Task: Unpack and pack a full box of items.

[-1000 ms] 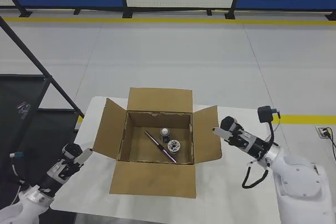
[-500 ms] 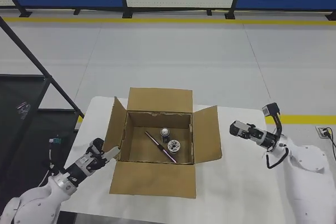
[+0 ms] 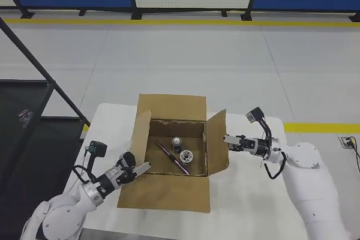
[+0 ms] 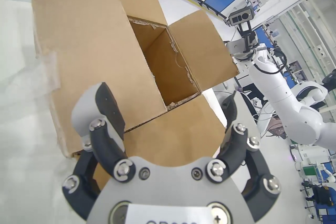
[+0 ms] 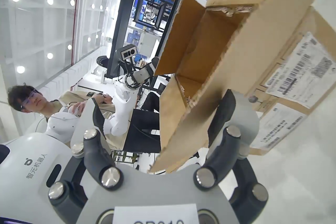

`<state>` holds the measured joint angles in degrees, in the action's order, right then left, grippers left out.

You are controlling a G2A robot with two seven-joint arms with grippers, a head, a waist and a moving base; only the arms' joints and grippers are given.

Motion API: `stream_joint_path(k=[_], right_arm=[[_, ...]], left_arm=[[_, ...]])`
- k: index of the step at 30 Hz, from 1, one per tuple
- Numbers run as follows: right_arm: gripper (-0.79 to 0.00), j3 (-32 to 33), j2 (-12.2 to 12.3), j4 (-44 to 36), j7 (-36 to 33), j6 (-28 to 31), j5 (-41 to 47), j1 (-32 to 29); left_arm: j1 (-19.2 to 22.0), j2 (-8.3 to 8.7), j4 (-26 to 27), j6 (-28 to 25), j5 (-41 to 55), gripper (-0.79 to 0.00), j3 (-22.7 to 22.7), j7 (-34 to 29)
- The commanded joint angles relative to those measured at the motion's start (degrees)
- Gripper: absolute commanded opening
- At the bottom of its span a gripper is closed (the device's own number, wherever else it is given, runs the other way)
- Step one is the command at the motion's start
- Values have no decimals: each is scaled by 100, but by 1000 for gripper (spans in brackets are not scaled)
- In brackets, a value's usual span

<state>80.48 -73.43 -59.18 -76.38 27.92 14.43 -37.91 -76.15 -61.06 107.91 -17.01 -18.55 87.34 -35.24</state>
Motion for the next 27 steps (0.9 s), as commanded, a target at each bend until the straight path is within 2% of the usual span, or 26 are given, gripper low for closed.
stream_joint_path(k=[1, 9, 13, 19, 27], right_arm=[[0, -162, -9, 95, 174, 173, -14, 24], [0, -898, -171, 189, 1162, 641, -275, 62], [0, -1218, -234, 50, 1828, 625, -804, 30], [0, -1631, -302, -83, 2410, 471, -1527, 66], [0, -1904, -308, -354, 2725, 298, -2286, 67]], left_arm=[[53, -9, -94, 72, 14, 0, -76, 54], [151, -50, -337, 383, 55, 0, -331, 323], [162, -59, -404, 439, 74, 0, -385, 392], [143, -80, -468, 653, 185, 0, -372, 681], [108, -79, -491, 744, 251, 0, -335, 628]])
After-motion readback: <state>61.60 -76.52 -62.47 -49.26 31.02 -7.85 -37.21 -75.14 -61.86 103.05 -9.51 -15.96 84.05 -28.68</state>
